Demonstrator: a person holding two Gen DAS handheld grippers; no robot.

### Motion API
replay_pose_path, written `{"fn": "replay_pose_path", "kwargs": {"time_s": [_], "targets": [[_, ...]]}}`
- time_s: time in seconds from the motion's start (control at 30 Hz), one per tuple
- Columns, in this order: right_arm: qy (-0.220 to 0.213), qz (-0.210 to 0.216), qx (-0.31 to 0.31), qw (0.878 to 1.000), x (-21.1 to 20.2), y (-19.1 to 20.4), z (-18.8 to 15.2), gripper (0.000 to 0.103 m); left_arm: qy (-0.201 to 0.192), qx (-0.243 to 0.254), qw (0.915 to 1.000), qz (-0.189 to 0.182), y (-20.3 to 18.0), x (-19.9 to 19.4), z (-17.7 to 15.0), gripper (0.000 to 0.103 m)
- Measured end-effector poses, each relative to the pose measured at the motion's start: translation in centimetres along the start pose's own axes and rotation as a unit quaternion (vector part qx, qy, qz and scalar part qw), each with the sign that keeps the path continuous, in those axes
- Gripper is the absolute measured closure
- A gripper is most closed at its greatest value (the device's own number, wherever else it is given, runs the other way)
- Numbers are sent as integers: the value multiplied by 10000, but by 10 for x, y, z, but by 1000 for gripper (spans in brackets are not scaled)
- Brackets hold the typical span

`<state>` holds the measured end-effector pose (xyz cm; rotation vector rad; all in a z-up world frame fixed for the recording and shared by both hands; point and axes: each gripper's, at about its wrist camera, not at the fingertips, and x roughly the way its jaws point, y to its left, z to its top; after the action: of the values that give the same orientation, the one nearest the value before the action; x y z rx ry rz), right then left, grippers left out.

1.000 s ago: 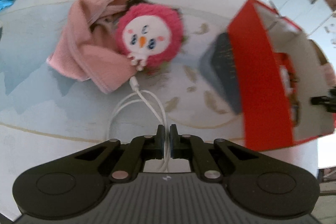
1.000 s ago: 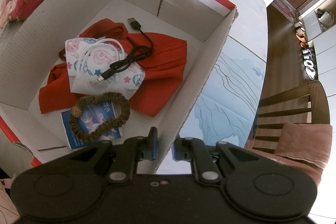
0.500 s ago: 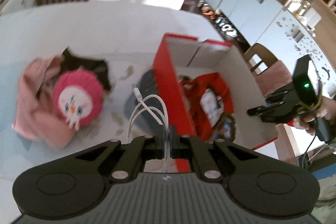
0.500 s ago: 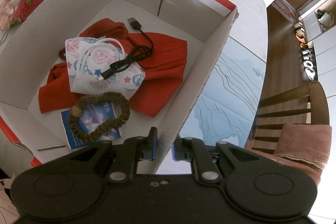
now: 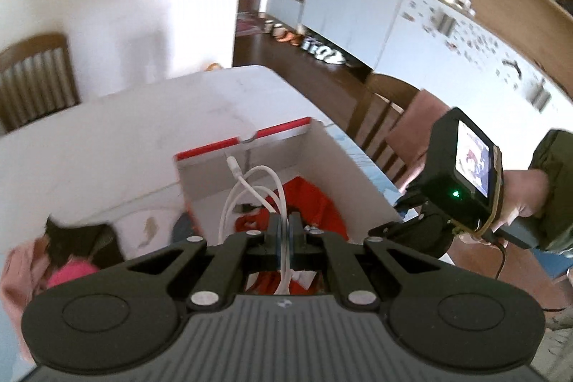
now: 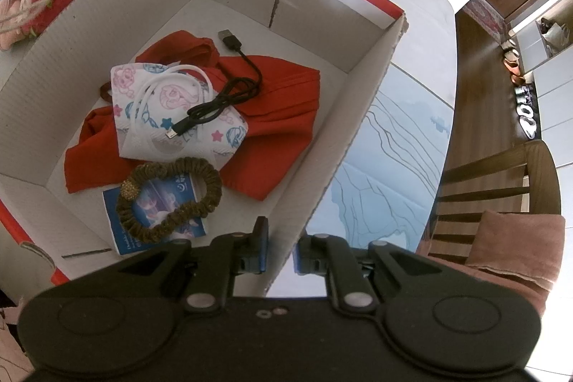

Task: Organize objects
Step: 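Carry the white cable with the left gripper into the box and release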

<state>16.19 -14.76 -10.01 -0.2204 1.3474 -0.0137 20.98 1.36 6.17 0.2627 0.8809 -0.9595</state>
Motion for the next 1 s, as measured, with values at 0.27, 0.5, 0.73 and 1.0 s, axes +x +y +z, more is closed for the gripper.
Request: {"fn": "replay_pose_path", "kwargs": {"time_s": [0.27,0.5,0.73,1.0], "targets": [[5,9,18,10000,0,-1,0,91,304,534,9978,-254,-32,60,-7,101],[8,12,39,10000,0,-1,0,91,561,816,9945,-343,-51,95,-21,101],[4,21,47,10000,0,-1,1,91,901,648,9932,-345,-45,113,-32,101],[15,15,18,10000,1,0,1,91,1281,444,9904,-273,-38,127,-45,101]]}}
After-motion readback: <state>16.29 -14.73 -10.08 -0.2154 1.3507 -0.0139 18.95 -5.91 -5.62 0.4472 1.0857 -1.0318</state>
